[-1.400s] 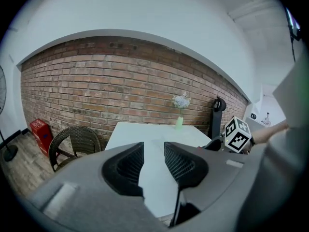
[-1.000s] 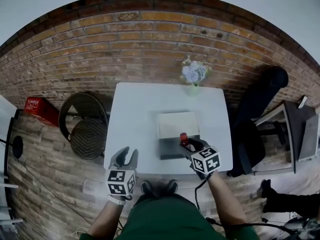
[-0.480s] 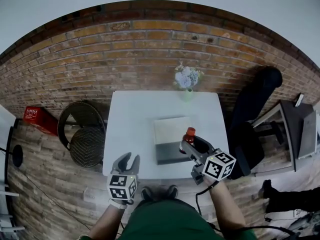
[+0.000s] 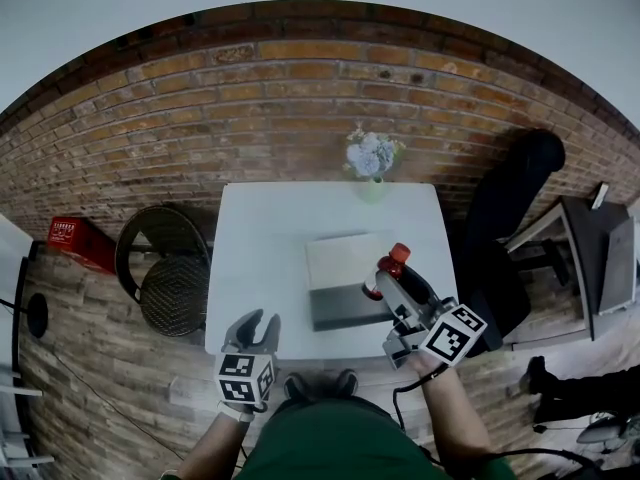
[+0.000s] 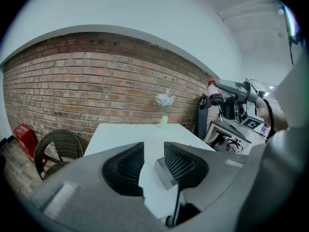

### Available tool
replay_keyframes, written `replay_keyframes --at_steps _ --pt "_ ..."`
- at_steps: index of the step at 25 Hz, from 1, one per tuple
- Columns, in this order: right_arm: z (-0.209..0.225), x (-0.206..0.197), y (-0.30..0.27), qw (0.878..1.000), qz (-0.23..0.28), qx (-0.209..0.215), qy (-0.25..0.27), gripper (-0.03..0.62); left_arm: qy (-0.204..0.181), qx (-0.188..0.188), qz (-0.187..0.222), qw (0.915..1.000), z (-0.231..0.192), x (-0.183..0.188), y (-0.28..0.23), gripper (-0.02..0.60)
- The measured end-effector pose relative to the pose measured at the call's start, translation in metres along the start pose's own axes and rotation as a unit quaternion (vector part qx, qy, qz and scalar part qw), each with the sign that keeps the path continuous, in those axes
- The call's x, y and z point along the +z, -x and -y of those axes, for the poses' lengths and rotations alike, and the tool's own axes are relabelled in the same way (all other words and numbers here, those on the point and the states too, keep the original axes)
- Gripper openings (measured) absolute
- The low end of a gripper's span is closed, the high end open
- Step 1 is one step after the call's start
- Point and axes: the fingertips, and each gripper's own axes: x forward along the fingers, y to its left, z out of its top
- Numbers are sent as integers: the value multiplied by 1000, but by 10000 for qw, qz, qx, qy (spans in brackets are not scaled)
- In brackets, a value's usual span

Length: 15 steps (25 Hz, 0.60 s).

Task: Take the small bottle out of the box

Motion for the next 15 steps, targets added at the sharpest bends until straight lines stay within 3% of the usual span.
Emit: replay_keyframes --at_steps 8,15 --pt "-1 18 5 9966 480 292 -604 210 23 59 -8 10000 0 2 -3 135" --pt "-13 38 13 9954 876 274 -263 210 28 124 -11 9999 -3 1 0 133"
